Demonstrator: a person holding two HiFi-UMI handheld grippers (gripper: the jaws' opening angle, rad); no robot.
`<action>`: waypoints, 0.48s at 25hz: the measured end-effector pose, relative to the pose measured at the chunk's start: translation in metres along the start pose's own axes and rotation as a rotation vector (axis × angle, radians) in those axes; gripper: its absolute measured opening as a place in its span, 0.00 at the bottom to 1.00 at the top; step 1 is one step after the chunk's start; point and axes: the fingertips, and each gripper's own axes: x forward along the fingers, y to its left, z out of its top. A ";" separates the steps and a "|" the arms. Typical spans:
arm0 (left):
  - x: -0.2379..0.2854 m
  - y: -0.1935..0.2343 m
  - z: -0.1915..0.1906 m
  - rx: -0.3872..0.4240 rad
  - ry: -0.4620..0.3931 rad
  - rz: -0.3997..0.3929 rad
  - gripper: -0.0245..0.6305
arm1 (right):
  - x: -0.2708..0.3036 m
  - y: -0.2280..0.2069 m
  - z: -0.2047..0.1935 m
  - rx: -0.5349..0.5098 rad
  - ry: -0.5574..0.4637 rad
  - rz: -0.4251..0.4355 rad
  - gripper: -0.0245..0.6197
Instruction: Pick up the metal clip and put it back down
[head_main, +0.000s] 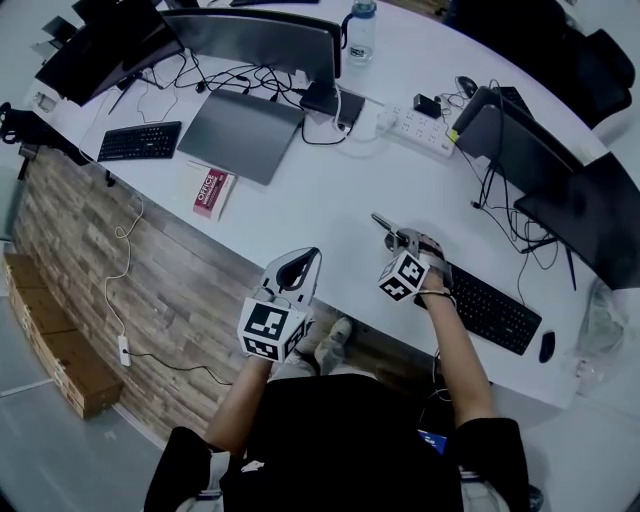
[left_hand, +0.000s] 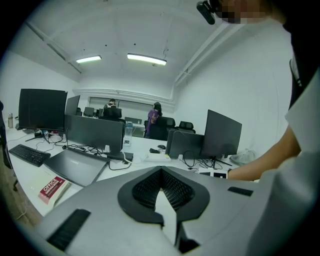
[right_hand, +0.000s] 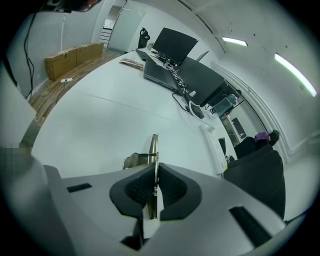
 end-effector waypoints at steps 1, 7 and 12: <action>-0.002 0.001 0.002 0.002 -0.003 0.003 0.05 | -0.002 0.000 0.002 0.002 -0.002 -0.001 0.08; -0.013 0.005 0.011 0.008 -0.023 0.014 0.05 | -0.022 -0.004 0.015 0.110 -0.039 0.015 0.08; -0.022 0.008 0.017 0.037 -0.037 0.042 0.05 | -0.051 -0.014 0.034 0.296 -0.126 0.030 0.08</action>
